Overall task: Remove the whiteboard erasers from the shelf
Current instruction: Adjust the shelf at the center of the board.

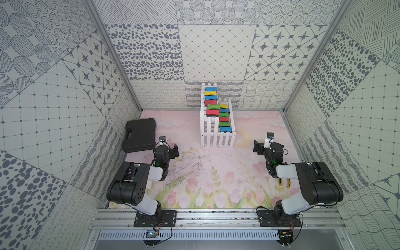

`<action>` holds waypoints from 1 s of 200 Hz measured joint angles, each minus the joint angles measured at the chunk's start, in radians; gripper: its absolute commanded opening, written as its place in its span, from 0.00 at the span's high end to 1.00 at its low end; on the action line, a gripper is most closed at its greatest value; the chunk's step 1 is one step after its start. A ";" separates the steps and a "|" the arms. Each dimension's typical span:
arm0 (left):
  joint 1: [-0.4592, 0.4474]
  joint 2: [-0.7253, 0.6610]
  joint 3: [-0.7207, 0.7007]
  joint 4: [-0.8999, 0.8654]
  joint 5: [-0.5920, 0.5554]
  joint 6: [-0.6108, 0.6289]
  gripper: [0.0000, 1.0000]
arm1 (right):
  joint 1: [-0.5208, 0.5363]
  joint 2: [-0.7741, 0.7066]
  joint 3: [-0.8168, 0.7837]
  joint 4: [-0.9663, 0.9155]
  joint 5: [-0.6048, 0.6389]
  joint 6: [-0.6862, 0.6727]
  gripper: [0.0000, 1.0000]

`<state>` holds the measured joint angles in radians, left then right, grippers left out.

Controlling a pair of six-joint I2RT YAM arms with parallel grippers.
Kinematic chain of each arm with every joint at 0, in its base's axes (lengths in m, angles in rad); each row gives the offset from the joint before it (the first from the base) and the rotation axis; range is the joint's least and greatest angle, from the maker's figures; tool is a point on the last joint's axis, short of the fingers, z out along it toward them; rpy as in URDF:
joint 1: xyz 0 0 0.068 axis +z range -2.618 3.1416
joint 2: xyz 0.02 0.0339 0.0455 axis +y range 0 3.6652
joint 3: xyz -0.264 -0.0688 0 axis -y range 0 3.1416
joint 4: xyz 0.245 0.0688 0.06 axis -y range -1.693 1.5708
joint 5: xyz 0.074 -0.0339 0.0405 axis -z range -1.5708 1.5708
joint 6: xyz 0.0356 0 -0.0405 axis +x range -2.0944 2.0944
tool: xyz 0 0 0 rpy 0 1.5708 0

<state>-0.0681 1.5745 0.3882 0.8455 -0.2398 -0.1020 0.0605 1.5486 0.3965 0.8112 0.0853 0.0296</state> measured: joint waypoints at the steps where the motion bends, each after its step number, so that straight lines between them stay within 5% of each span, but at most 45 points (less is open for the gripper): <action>1: 0.000 0.000 0.000 0.000 0.000 0.000 0.01 | 0.000 0.000 0.000 0.000 0.000 0.000 0.03; 59: 0.000 -0.019 0.015 -0.037 -0.001 0.000 0.01 | -0.031 -0.013 0.018 -0.063 -0.024 0.017 0.03; 138: 0.004 -0.164 0.336 -0.453 -0.089 -0.082 0.01 | 0.006 -0.210 0.161 -0.409 0.166 0.123 0.03; 171: 0.004 -0.207 0.462 -0.650 -0.114 -0.272 0.01 | -0.001 -0.254 0.203 -0.577 0.291 0.429 0.03; 200: 0.006 -0.213 0.562 -0.807 -0.075 -0.421 0.01 | -0.103 -0.260 0.175 -0.586 0.151 0.649 0.03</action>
<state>-0.0616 1.3613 0.9497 0.0387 -0.3145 -0.5232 -0.0429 1.2884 0.5720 0.2253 0.2367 0.6788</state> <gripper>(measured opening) 0.994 0.972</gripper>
